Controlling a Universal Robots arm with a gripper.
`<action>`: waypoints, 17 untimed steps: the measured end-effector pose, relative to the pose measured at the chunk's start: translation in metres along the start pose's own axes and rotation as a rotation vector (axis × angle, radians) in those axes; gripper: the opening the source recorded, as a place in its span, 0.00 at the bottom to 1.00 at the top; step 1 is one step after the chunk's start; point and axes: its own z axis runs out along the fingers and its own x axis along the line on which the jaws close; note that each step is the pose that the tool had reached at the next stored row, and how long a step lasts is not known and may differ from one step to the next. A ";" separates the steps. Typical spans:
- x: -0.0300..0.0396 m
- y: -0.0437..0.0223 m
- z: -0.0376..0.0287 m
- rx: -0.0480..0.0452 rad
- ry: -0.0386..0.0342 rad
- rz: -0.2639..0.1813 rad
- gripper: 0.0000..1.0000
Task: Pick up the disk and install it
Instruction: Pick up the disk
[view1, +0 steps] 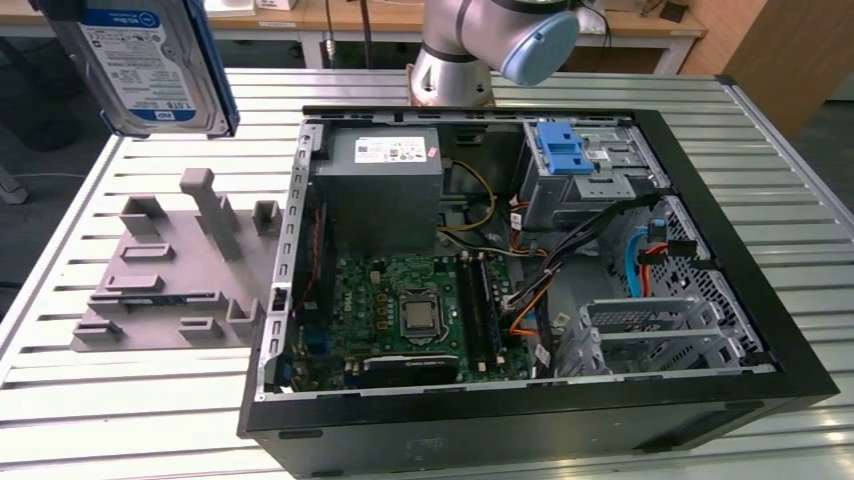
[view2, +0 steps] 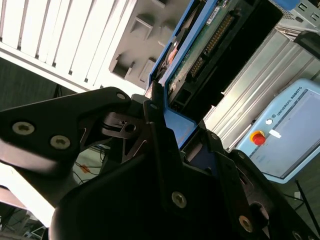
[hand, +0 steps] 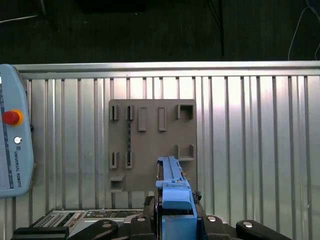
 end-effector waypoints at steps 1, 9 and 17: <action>0.0022 -0.0004 0.0000 0.0000 0.0000 0.000 0.37; 0.0084 -0.0170 -0.0004 0.0000 0.0000 0.000 0.37; 0.0151 -0.0282 -0.0004 0.0001 0.0000 0.000 0.37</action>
